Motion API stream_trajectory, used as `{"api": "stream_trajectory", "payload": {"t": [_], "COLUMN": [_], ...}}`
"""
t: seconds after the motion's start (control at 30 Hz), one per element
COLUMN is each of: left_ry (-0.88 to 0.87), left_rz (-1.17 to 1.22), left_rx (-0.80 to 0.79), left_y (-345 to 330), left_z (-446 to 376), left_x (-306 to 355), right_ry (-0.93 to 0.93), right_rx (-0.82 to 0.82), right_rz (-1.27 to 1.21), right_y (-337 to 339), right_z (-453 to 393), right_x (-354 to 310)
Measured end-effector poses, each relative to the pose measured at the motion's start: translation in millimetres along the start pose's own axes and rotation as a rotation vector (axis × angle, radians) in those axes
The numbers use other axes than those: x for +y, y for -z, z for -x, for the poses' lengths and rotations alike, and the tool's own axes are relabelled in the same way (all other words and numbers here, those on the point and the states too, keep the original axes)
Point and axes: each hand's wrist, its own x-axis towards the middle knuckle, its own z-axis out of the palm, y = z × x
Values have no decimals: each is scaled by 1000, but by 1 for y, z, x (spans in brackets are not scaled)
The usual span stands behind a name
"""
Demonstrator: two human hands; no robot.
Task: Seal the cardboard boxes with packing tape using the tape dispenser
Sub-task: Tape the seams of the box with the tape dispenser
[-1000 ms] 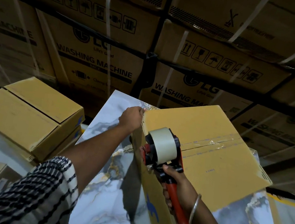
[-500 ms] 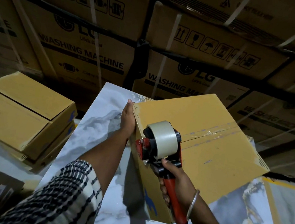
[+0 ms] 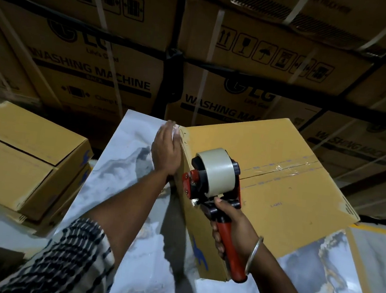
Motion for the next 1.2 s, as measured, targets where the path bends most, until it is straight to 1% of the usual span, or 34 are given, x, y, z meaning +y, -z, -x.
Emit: {"api": "stream_trajectory", "payload": {"t": [0.07,0.1,0.13,0.17,0.23,0.3,0.4,0.53,0.63,0.77,0.9,1.0,1.1,1.13,1.2], "left_ry": [-318,-432,-514,-556,-552,-538,-532,-449,-480,-395,-393,-391,-479,-542,-661], "left_rz": [-21,-54,-74,-74,-35,-62,-86,-32,-40,-125,-206,-260,-116,-93,-109], "left_rx": [-114,-197,-274,-338,-434,-492,-494,-500,-507,-529,-561,-586,-557,-581,-684], "left_y": [7,9,13,17,26,33,39,42,42,45,48,53,59,58,53], "left_z": [17,24,29,32,31,25,23,27,23,25,24,24,39,47,62], "left_x": [-17,-26,-32,-37,-42,-44,-39,-29,-30,-27,-23,-18,-1,4,9], "right_ry": [-10,-21,-30,-37,-42,-37,-35,-24,-20,-51,-67,-59,-65,-61,-52], "right_rx": [4,8,9,10,11,16,11,15,17,44,78,81,75,76,77], "right_rz": [7,14,17,18,4,-8,8,10,24,31,-46,-75,-78,-73,-55], "right_y": [0,0,0,0,-1,-2,-2,-2,-1,7,11,10,11,12,11], "right_z": [0,0,1,1,2,1,1,5,14,38,63,65,64,63,61], "right_x": [0,-1,-1,-2,-3,-4,-4,-4,-1,20,49,56,54,55,56]}}
